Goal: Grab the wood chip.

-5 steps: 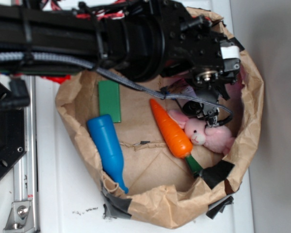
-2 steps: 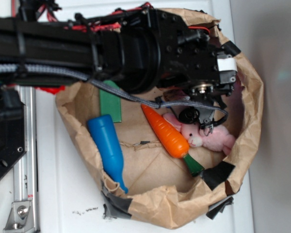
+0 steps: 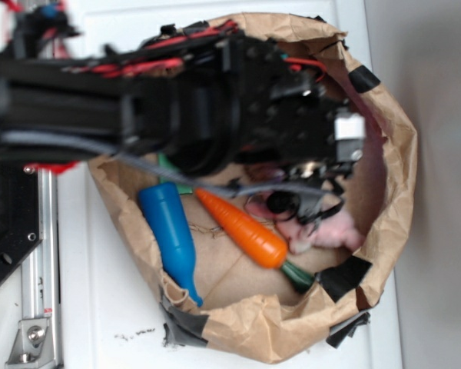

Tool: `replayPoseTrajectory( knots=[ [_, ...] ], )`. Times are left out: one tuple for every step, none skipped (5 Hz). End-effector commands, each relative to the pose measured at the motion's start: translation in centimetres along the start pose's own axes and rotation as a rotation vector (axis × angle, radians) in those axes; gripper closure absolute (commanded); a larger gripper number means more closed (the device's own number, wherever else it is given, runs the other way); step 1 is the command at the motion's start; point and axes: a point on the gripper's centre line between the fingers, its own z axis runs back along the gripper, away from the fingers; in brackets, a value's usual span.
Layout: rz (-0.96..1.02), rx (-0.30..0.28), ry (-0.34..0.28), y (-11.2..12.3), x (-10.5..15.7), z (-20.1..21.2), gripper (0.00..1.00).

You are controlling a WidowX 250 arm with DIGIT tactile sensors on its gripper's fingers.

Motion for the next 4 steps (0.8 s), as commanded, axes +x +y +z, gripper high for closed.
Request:
replayPoseTrajectory(
  knots=[
    [-0.100, 0.006, -0.056, -2.9, -3.4, 8.4, 1.00],
    [-0.109, -0.093, -0.062, -3.6, -4.9, 13.7, 1.00],
    [-0.106, -0.104, -0.037, -3.4, -4.4, 18.8, 1.00],
    [-0.106, -0.089, -0.039, -2.6, -3.5, 20.0, 1.00]
  ],
)
